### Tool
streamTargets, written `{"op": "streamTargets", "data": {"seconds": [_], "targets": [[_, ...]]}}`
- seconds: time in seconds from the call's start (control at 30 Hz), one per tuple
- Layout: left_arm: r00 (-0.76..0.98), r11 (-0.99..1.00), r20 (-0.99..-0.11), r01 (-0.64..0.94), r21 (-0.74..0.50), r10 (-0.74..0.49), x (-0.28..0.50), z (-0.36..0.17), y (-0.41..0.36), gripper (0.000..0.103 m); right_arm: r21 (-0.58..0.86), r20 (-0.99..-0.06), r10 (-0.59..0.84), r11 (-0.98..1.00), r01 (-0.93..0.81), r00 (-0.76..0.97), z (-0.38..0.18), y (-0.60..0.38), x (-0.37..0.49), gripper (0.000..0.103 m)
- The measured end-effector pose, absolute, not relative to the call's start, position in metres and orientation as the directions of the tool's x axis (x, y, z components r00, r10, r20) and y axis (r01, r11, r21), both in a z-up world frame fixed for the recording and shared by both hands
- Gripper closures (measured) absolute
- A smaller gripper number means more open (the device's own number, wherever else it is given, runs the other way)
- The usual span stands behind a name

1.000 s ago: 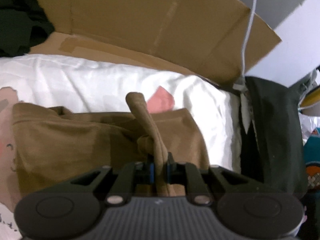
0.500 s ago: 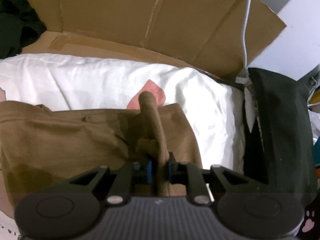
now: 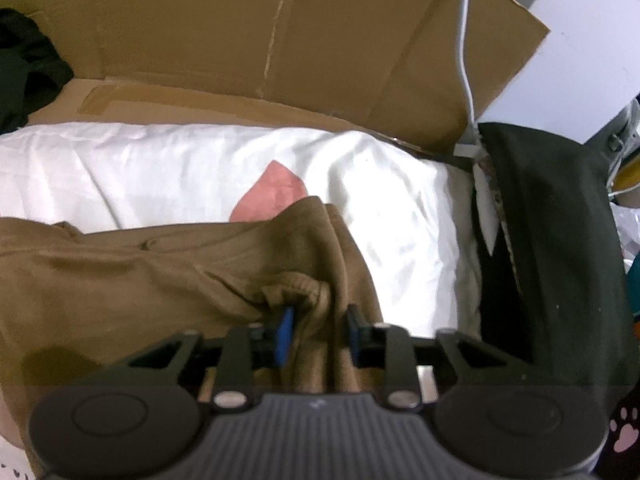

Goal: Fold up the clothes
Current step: 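Lift the held edge with both grippers and fold it over the shirt, then lay the folded edge down and open both grippers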

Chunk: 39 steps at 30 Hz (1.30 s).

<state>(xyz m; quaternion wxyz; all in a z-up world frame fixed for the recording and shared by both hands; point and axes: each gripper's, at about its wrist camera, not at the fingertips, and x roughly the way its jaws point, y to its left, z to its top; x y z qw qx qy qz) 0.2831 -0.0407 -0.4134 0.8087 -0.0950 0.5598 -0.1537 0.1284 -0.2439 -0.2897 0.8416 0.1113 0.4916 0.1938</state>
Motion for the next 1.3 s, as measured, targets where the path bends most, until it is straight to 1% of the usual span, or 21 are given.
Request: {"op": "streamTargets", "data": {"seconds": [0.03, 0.07, 0.1, 0.13, 0.27, 0.4, 0.63, 0.7, 0.73, 0.77, 0.8, 0.83, 0.87, 0.93, 1.13, 1.3], "targets": [[0.331, 0.935, -0.875, 0.140, -0.325, -0.354, 0.283, -0.413, -0.041, 0.091, 0.374, -0.790, 0.435, 0.901, -0.221, 0.433, -0.292, -0.244, 0.130, 0.080], [0.336, 0.936, -0.873, 0.134, -0.327, -0.353, 0.283, -0.412, -0.041, 0.092, 0.372, -0.791, 0.435, 0.900, -0.226, 0.430, -0.292, -0.244, 0.130, 0.089], [0.350, 0.936, -0.868, 0.122, -0.331, -0.353, 0.283, -0.410, -0.041, 0.093, 0.366, -0.792, 0.433, 0.901, -0.232, 0.432, -0.292, -0.244, 0.130, 0.094], [0.362, 0.936, -0.864, 0.116, -0.331, -0.350, 0.283, -0.408, -0.041, 0.094, 0.362, -0.789, 0.431, 0.902, -0.236, 0.438, -0.292, -0.246, 0.130, 0.096], [0.399, 0.940, -0.852, 0.099, -0.327, -0.338, 0.284, -0.405, -0.041, 0.094, 0.371, -0.790, 0.420, 0.907, -0.197, 0.447, -0.297, -0.259, 0.135, 0.096], [0.417, 0.929, -0.831, 0.132, -0.345, -0.367, 0.288, -0.400, -0.047, 0.097, 0.368, -0.805, 0.406, 0.914, -0.173, 0.433, -0.306, -0.266, 0.139, 0.096], [0.393, 0.921, -0.833, 0.151, -0.359, -0.390, 0.288, -0.407, -0.059, 0.098, 0.368, -0.824, 0.405, 0.914, -0.168, 0.397, -0.316, -0.271, 0.138, 0.097], [0.396, 0.909, -0.819, 0.153, -0.387, -0.416, 0.288, -0.404, -0.056, 0.097, 0.368, -0.831, 0.404, 0.915, -0.166, 0.382, -0.315, -0.271, 0.140, 0.096], [0.428, 0.909, -0.802, 0.163, -0.385, -0.416, 0.286, -0.397, -0.053, 0.096, 0.363, -0.837, 0.401, 0.916, -0.168, 0.372, -0.314, -0.271, 0.141, 0.095], [0.457, 0.908, -0.786, 0.172, -0.382, -0.417, 0.284, -0.390, -0.050, 0.088, 0.354, -0.845, 0.394, 0.919, -0.175, 0.361, -0.312, -0.270, 0.142, 0.090], [0.476, 0.906, -0.772, 0.178, -0.384, -0.421, 0.283, -0.384, -0.047, 0.069, 0.340, -0.846, 0.387, 0.921, -0.188, 0.366, -0.307, -0.270, 0.143, 0.088], [0.481, 0.902, -0.765, 0.177, -0.395, -0.429, 0.283, -0.379, -0.044, 0.057, 0.322, -0.840, 0.380, 0.923, -0.209, 0.388, -0.299, -0.271, 0.143, 0.081], [0.487, 0.899, -0.758, 0.178, -0.401, -0.434, 0.283, -0.375, -0.039, 0.043, 0.302, -0.832, 0.374, 0.925, -0.230, 0.410, -0.290, -0.272, 0.144, 0.070], [0.499, 0.893, -0.745, 0.178, -0.413, -0.444, 0.284, -0.367, -0.029, 0.043, 0.269, -0.816, 0.364, 0.927, -0.263, 0.449, -0.275, -0.273, 0.145, 0.059], [0.496, 0.902, -0.759, 0.144, -0.407, -0.422, 0.283, -0.360, 0.015, 0.043, 0.246, -0.790, 0.338, 0.939, -0.241, 0.511, -0.254, -0.276, 0.169, 0.059], [0.473, 0.904, -0.775, 0.134, -0.406, -0.418, 0.281, -0.359, 0.058, 0.043, 0.236, -0.792, 0.324, 0.944, -0.230, 0.518, -0.252, -0.264, 0.194, 0.059]]}}
